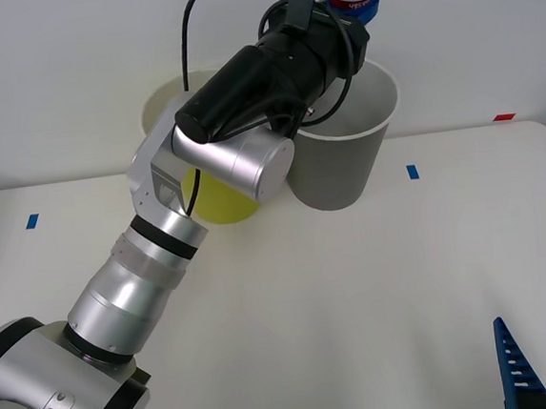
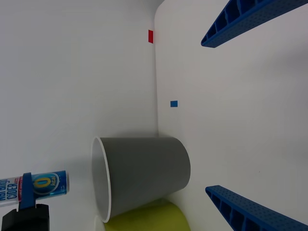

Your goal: Put cans in the gray bin and PET bottles in the light green bin.

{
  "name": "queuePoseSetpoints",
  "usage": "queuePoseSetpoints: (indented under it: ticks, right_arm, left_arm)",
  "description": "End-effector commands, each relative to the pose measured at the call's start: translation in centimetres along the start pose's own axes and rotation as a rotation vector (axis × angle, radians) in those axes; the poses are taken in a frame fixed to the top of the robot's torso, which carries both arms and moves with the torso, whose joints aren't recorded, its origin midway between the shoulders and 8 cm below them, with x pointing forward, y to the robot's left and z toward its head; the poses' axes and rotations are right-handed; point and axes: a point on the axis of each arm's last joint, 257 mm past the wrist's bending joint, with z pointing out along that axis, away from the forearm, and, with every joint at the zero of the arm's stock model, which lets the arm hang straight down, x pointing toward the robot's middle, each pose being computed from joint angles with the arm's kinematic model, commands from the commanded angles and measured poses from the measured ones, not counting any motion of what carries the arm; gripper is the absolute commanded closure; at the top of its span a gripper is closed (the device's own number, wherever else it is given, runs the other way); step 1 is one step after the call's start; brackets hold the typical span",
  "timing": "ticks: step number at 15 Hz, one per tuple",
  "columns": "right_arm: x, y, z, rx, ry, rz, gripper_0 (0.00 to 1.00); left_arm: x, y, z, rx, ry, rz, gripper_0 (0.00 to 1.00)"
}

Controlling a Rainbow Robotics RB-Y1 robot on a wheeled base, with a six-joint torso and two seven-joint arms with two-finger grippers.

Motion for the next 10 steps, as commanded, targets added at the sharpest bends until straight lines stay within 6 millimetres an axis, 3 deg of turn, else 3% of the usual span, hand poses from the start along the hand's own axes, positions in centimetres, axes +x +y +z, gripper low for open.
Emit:
queuePoseSetpoints:
  ticks: [1, 2, 3, 10]
  right_arm:
    - [0.0, 0.0, 0.0, 0.0, 0.0, 0.0, 0.0]
    - [0.0, 0.0, 0.0, 0.0, 0.0, 0.0, 0.0]
    - [0.0, 0.0, 0.0, 0.0, 0.0, 0.0, 0.0]
    - [0.0, 0.0, 0.0, 0.0, 0.0, 0.0, 0.0]
  left_arm:
    - [0.05, 0.21, -0.06, -0.002, 0.002, 0.002, 1.0]
    - [0.05, 0.21, -0.06, -0.002, 0.002, 0.0, 0.26]
    - [0.02, 0.41, -0.11, -0.004, 0.0, 0.001, 0.0]
    - [-0.01, 0.85, -0.22, -0.008, -0.001, -0.006, 0.0]
